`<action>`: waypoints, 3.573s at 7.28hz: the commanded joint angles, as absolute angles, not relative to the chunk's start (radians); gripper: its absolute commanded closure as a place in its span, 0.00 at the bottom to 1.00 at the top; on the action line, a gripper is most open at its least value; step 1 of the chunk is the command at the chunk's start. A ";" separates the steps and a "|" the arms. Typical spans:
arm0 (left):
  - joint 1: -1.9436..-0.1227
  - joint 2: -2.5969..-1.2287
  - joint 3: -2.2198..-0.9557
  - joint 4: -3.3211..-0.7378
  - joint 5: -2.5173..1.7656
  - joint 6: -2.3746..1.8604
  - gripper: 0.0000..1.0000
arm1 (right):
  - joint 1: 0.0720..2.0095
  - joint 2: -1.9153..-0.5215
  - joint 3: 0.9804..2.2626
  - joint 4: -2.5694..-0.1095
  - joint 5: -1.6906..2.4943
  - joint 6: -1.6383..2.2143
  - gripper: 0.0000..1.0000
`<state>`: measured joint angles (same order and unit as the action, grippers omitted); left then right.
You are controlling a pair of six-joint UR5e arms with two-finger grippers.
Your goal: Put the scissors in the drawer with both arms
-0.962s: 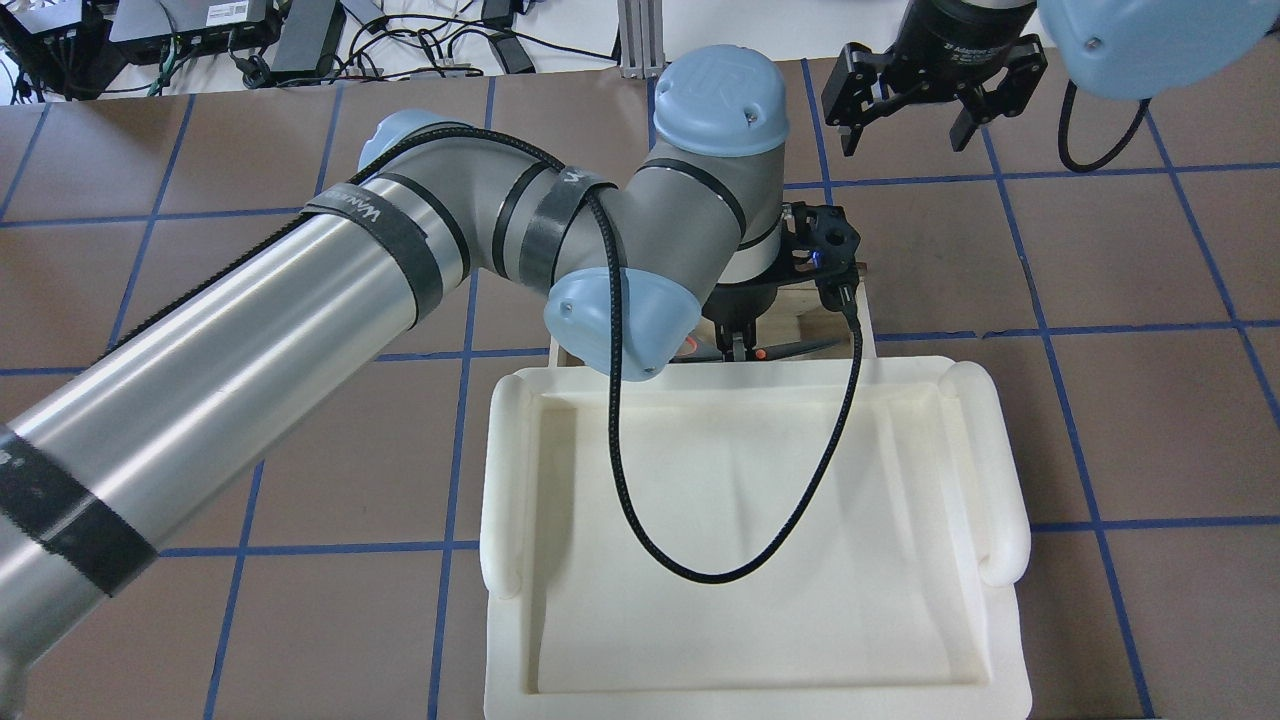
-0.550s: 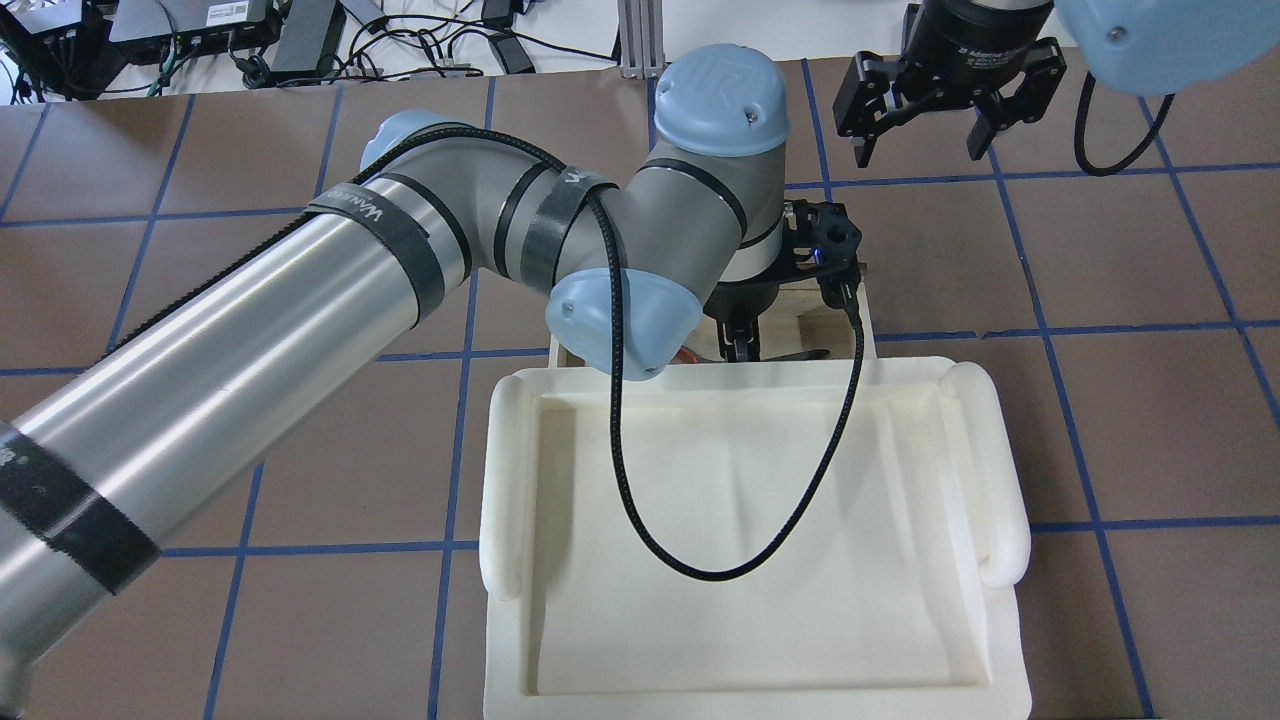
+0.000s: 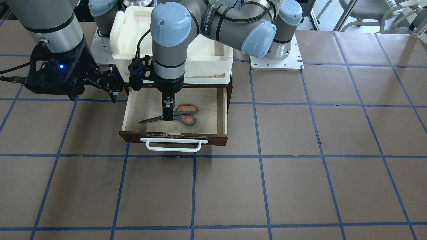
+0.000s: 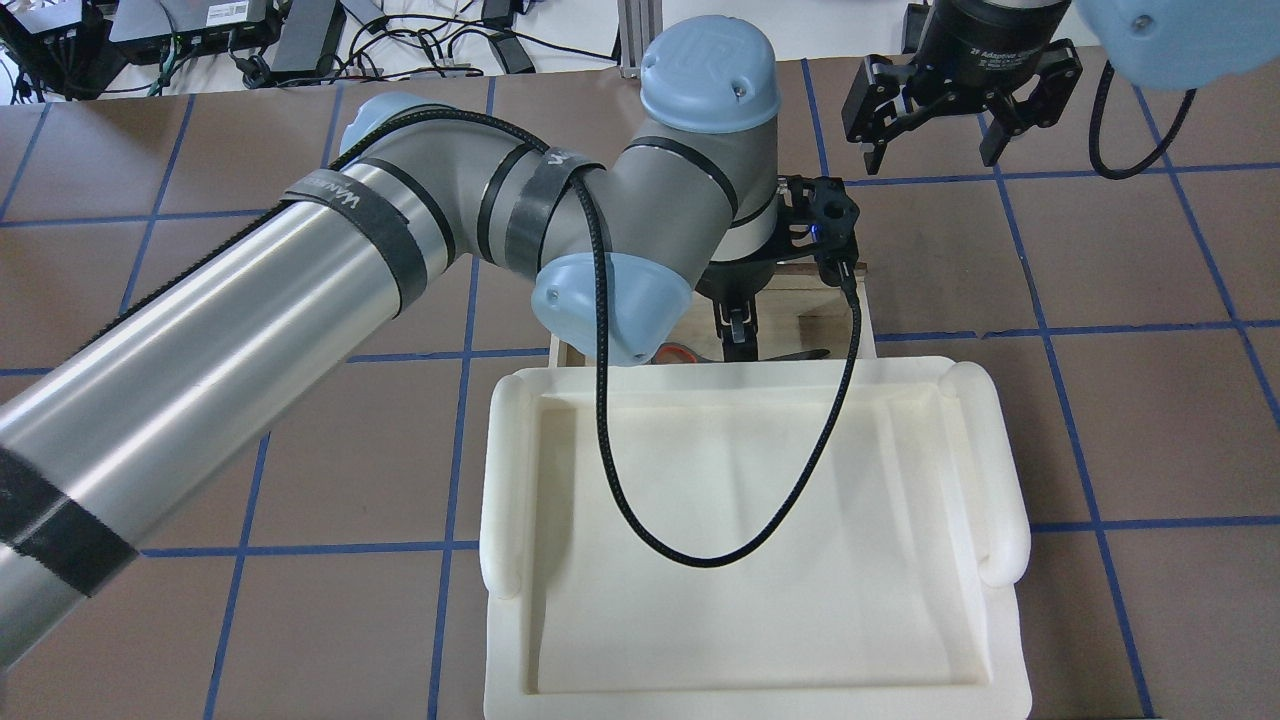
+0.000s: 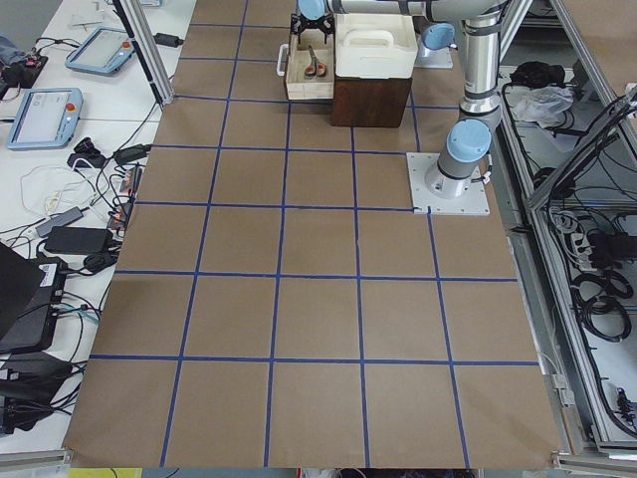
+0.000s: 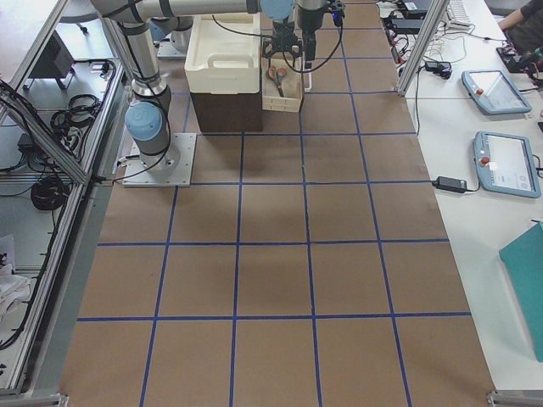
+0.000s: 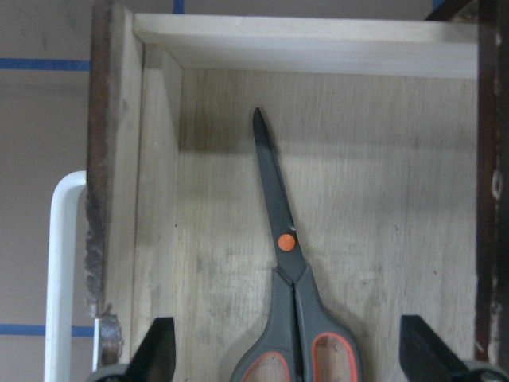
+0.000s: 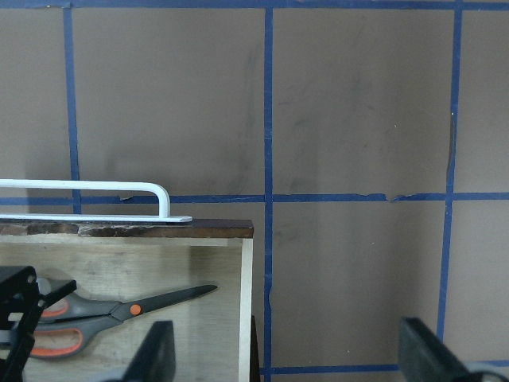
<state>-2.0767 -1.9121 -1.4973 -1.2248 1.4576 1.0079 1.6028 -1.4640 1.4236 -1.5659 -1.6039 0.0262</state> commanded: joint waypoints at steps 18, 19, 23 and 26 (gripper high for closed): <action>-1.615 -1.539 -1.499 -1.603 1.575 -0.103 0.00 | 1.605 -1.511 1.437 -1.509 -1.546 0.028 0.00; -1.615 -1.539 -1.499 -1.603 1.575 -0.103 0.00 | 1.605 -1.511 1.437 -1.508 -1.554 0.020 0.00; -1.615 -1.536 -1.500 -1.603 1.575 -0.103 0.00 | 1.605 -1.511 1.439 -1.508 -1.554 0.026 0.00; -1.611 -1.534 -1.499 -1.603 1.572 -0.103 0.00 | 1.605 -1.509 1.439 -1.506 -1.555 0.020 0.00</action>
